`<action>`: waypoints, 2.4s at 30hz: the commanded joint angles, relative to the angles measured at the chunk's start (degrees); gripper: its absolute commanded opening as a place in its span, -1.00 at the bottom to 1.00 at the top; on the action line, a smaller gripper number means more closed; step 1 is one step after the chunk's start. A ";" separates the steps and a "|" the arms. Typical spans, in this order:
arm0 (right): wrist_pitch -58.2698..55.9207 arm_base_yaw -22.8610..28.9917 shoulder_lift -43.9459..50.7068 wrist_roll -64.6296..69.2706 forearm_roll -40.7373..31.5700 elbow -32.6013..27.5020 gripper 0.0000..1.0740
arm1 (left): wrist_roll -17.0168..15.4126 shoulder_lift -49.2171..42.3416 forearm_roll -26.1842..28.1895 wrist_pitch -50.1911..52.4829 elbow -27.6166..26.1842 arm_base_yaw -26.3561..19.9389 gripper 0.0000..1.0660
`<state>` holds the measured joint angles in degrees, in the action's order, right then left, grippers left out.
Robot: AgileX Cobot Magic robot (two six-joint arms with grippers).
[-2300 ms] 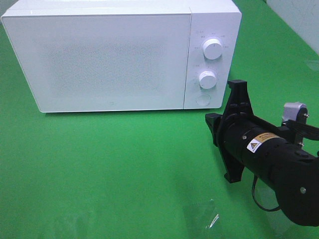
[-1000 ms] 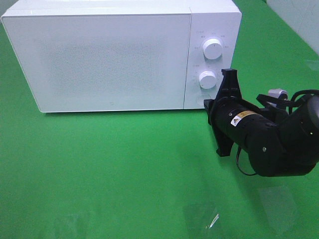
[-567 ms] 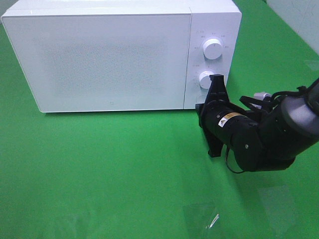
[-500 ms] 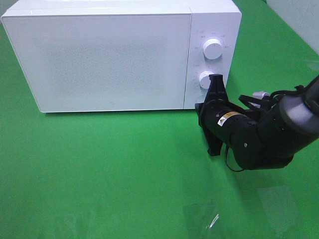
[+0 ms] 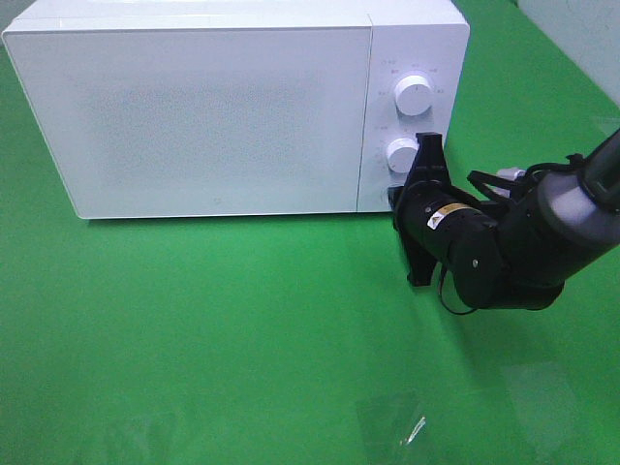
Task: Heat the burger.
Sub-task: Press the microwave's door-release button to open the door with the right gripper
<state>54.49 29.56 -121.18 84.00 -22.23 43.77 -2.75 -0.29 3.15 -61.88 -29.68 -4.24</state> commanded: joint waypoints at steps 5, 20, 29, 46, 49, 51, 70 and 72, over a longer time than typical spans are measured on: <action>0.57 -0.23 -1.20 -0.11 -0.34 1.78 -1.00 | 0.00 -0.92 0.34 0.97 0.06 -0.11 0.88; 6.25 -0.92 -2.29 -2.18 -2.64 4.30 -1.00 | 0.00 -0.92 0.34 0.97 0.06 -0.11 0.88; 12.49 -0.92 -2.29 -1.78 -5.79 5.44 -1.00 | 0.00 -0.92 0.34 0.97 0.06 -0.11 0.88; 24.64 -1.72 -2.29 -1.78 -11.06 11.63 -1.00 | 0.00 -0.92 0.34 0.97 0.06 -0.11 0.88; 27.33 -2.23 -2.52 -3.50 -11.63 13.12 -1.00 | 0.00 -0.92 0.34 0.97 0.06 -0.11 0.88; 27.56 -3.09 -2.86 -3.61 -11.75 14.09 -1.00 | 0.00 -0.92 0.34 0.97 0.06 -0.11 0.88; 23.84 -2.81 -3.15 -4.98 -10.49 13.75 -1.00 | 0.00 -0.92 0.34 0.97 0.06 -0.11 0.88; 22.35 -2.81 -3.15 -5.61 -10.49 13.24 -1.00 | 0.00 -0.92 0.34 0.97 0.06 -0.11 0.88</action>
<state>51.22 30.19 -125.42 79.87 -35.01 52.20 -2.75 -0.29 3.15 -61.88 -29.68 -4.24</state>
